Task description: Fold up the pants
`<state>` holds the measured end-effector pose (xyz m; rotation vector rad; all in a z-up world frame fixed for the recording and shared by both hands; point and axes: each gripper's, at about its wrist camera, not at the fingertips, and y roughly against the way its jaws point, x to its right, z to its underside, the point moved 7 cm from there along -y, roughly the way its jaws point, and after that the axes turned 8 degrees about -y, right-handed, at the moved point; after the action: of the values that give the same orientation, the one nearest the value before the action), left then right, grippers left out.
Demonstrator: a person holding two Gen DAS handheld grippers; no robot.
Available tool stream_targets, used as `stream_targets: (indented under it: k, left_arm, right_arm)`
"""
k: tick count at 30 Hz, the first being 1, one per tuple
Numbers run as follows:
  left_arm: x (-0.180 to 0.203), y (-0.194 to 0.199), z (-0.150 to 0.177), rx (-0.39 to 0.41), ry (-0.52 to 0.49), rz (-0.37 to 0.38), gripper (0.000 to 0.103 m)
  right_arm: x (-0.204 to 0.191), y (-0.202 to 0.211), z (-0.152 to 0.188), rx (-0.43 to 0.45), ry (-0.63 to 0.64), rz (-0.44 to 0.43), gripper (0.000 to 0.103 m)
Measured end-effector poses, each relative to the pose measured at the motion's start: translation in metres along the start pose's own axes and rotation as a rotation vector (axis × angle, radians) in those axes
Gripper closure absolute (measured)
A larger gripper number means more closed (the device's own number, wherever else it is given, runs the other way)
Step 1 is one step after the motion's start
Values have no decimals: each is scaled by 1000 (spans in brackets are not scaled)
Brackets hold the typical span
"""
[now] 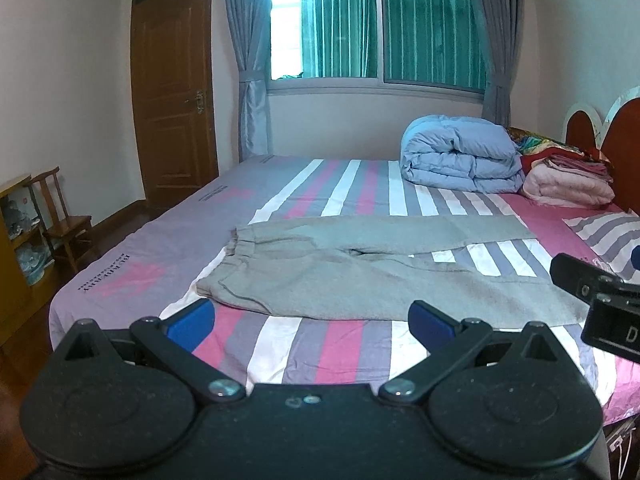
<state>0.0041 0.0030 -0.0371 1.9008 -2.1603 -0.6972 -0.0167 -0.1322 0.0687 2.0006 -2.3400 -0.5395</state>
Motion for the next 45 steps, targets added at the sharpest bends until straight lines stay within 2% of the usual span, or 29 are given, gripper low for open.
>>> stream_targets:
  k: [9,45]
  left_arm:
    - [6,-1,0,4,-36,5,6]
    - [8,-1,2,3,-43,6,6]
  right_arm:
    - [1,0,-1,1,-8,19,0]
    - [1,0,-1,-1,-2,13,0]
